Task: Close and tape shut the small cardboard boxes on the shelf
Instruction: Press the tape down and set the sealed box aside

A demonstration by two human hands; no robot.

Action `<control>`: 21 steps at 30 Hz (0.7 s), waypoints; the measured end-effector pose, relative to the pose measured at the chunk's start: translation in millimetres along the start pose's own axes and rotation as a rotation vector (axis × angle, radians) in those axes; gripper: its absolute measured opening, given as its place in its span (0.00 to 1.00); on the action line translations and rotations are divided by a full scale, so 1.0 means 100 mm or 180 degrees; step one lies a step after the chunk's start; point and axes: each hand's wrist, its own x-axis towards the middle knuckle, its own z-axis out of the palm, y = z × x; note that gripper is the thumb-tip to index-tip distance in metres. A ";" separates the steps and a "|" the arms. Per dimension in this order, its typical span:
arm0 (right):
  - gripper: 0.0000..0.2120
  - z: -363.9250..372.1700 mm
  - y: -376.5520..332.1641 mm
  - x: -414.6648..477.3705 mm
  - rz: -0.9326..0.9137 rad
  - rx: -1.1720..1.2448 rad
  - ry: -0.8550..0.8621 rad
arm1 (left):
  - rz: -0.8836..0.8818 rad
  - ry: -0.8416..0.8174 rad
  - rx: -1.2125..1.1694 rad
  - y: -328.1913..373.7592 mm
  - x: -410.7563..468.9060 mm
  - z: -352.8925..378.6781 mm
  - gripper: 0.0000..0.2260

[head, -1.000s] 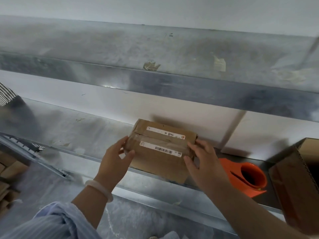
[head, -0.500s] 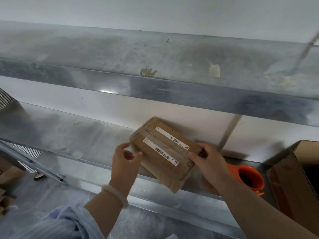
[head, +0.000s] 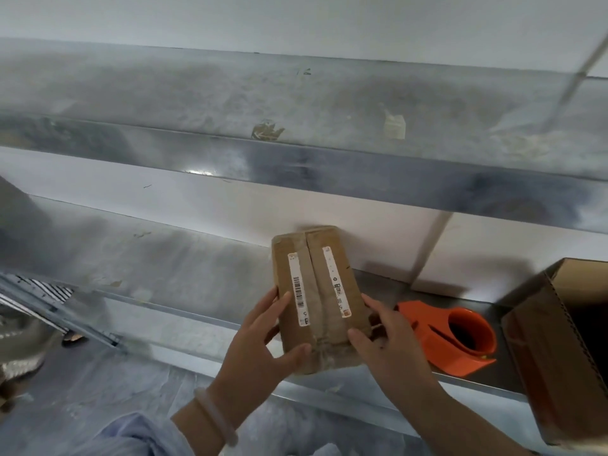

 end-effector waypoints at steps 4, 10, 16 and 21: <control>0.26 0.06 0.07 -0.19 0.0068 0.0141 -0.0062 | 0.0279 -0.0141 0.0290 -0.04 -0.02 -0.13 0.30; 0.24 -0.17 0.23 -0.30 0.0139 0.0280 -0.0210 | 0.0390 -0.0434 0.0369 -0.03 0.06 -0.04 0.30; 0.21 -0.74 0.72 -0.20 -0.0071 -0.0934 0.0863 | 0.0303 -0.0471 0.0221 0.02 0.13 0.12 0.30; 0.25 -1.00 1.05 -0.03 0.0285 -0.2156 0.0473 | 0.0260 -0.0449 0.0187 -0.02 0.14 0.18 0.31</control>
